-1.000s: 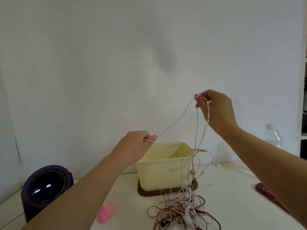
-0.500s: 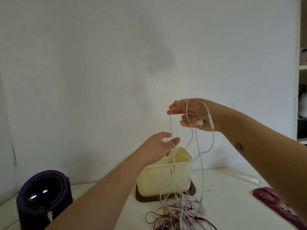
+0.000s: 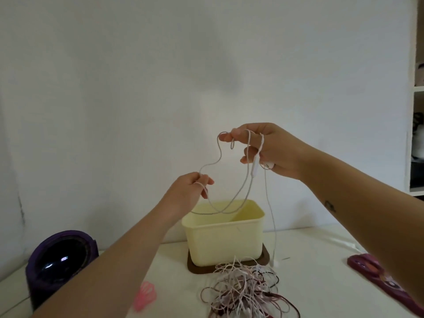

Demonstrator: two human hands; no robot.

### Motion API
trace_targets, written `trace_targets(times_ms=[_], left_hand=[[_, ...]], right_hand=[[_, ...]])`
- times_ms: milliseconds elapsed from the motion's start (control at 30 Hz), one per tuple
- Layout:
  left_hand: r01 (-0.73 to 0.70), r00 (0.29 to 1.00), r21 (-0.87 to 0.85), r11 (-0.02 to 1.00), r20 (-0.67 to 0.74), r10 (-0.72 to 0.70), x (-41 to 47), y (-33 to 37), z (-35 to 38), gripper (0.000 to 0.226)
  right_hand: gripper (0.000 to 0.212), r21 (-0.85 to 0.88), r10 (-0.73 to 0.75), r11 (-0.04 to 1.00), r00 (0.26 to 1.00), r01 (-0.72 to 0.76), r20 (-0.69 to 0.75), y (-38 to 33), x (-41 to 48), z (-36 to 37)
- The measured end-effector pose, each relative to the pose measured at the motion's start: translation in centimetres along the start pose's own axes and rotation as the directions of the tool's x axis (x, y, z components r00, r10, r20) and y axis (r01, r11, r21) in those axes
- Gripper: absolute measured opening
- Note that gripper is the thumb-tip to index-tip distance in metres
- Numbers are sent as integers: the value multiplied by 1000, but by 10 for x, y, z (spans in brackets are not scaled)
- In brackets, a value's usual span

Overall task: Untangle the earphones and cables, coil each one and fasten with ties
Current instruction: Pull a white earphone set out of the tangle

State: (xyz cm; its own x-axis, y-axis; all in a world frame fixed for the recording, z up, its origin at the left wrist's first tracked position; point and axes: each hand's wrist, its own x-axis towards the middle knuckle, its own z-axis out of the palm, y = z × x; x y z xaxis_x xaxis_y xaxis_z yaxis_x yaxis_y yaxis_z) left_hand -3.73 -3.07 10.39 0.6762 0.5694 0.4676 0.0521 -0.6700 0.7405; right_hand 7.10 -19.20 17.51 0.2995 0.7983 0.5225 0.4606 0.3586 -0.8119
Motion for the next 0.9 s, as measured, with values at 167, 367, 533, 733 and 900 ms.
trace_targets(times_ms=[167, 367, 533, 733, 900], left_hand=[[131, 991, 27, 991, 5, -131, -23, -30, -38, 26], [276, 948, 36, 961, 156, -278, -53, -65, -71, 29], [359, 888, 212, 909, 220, -403, -83, -92, -96, 29], [422, 790, 297, 856, 343, -508, -113, -113, -122, 31], [500, 764, 268, 824, 312, -565, -124, -128, -137, 45]], right_hand=[[22, 5, 53, 999, 998, -53, 36, 5, 14, 35], [29, 143, 59, 986, 977, -90, 202, 20, 22, 103], [30, 153, 129, 971, 944, -182, 303, 44, 24, 154], [23, 56, 339, 929, 899, -367, 277, 95, 12, 190], [28, -145, 480, 877, 817, -459, 318, 126, 7, 207]])
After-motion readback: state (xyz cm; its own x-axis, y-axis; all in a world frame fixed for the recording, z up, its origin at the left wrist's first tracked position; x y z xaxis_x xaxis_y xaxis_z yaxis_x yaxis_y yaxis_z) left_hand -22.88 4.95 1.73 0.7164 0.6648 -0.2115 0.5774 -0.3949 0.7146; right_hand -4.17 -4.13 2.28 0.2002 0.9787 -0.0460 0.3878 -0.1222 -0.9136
